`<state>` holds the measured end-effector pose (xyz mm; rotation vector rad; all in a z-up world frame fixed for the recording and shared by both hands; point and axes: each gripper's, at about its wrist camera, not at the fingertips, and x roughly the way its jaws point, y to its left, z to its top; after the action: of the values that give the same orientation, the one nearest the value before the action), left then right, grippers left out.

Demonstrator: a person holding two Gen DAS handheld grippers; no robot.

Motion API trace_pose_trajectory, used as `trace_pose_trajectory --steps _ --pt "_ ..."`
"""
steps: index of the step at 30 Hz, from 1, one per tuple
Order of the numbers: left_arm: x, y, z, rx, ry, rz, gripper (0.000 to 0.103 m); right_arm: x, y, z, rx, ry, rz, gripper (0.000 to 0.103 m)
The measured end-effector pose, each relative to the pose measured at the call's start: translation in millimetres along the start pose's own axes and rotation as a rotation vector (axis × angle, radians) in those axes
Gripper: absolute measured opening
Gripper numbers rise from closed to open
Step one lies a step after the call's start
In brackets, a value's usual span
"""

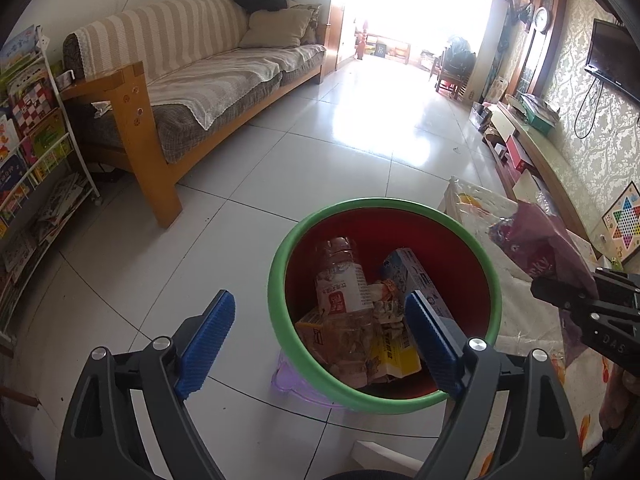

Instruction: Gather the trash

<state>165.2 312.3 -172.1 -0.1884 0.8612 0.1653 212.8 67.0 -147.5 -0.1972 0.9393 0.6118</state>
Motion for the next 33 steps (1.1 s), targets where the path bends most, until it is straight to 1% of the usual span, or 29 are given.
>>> trace_pose_trajectory --steps 10,14,15,16,17,18,19,20,21,22,23,26,27,29,33 --pt "-14 33 -26 -0.073 0.018 0.035 0.083 43 44 44 -0.053 -0.004 0.045 0.017" --pt "-19 43 -28 -0.089 0.014 0.047 0.088 59 58 52 -0.071 0.011 0.052 0.019" --pt "-21 46 -27 -0.093 0.011 0.050 0.088 61 61 52 -0.075 0.014 0.052 0.023" --pt "-22 48 -27 -0.095 0.010 0.054 0.088 63 63 52 -0.078 0.014 0.051 0.025" --pt "-23 49 -27 -0.097 0.009 0.058 0.088 63 65 52 -0.079 0.012 0.049 0.030" --pt "-24 50 -27 -0.100 0.007 0.060 0.088 63 66 52 -0.081 0.011 0.050 0.037" --pt "-24 52 -26 -0.102 0.006 0.061 0.088 62 66 51 -0.082 0.007 0.049 0.041" --pt "-24 52 -26 -0.102 0.005 0.063 0.088 61 67 51 -0.086 0.001 0.043 0.048" --pt "-24 52 -25 -0.102 0.004 0.063 0.089 60 68 51 -0.090 -0.001 0.038 0.059" --pt "-25 52 -24 -0.105 0.001 0.063 0.092 58 68 51 -0.093 -0.004 0.032 0.067" --pt "-25 51 -23 -0.108 -0.004 0.061 0.094 56 68 51 -0.095 -0.014 0.026 0.079" --pt "-27 46 -21 -0.108 -0.016 0.049 0.095 47 68 51 -0.099 -0.028 0.010 0.093" --pt "-27 44 -20 -0.106 -0.017 0.044 0.095 43 67 51 -0.101 -0.035 0.005 0.096" --pt "-29 37 -18 -0.099 -0.024 0.034 0.095 35 66 50 -0.109 -0.045 -0.009 0.097" --pt "-36 18 -13 -0.075 -0.045 0.009 0.095 12 54 44 -0.088 -0.069 -0.018 0.098"
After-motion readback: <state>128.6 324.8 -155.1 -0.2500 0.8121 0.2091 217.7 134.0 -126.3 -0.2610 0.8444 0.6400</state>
